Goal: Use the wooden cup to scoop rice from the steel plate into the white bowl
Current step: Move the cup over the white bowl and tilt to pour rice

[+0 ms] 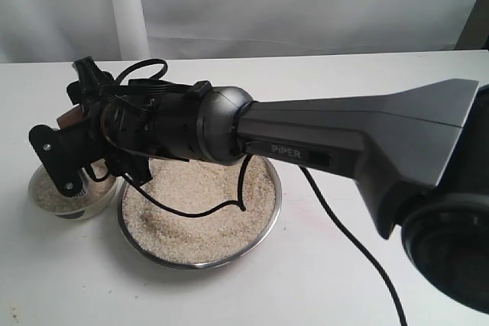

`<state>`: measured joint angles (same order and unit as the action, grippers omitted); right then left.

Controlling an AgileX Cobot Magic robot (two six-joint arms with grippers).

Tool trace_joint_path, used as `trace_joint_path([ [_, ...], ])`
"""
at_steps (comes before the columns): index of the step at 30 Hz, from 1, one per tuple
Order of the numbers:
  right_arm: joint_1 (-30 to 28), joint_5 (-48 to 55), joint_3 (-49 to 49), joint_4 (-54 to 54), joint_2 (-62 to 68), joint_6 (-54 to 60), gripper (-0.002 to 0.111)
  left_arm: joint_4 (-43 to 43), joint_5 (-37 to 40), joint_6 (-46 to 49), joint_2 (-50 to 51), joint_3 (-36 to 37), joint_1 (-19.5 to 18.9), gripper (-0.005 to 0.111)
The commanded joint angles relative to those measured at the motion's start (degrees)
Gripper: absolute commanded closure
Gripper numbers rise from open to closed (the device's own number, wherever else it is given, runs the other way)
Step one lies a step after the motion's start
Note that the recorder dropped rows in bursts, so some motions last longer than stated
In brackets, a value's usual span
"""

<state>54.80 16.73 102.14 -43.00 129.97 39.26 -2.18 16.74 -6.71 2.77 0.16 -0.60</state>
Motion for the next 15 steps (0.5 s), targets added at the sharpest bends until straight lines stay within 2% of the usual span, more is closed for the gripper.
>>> trace_joint_path([
  [1, -0.3, 1.1, 4.1, -0.2, 1.4, 0.9, 0.108, 0.3, -0.4, -0.4, 0.1, -0.2, -0.1, 0.107],
  [4, -0.3, 2.4, 6.4, -0.3, 2.6, 1.2, 0.108, 0.3, -0.4, -0.4, 0.1, -0.2, -0.1, 0.107],
  [10, 0.0, 2.9, 6.3, -1.9, 3.6, 9.1, 0.108, 0.3, -0.4, -0.3, 0.1, -0.2, -0.1, 0.107],
  [15, 0.1, 3.1, 6.3, -4.5, 3.8, 9.4, 0.108, 0.3, -0.4, -0.3, 0.1, -0.2, -0.1, 0.107],
])
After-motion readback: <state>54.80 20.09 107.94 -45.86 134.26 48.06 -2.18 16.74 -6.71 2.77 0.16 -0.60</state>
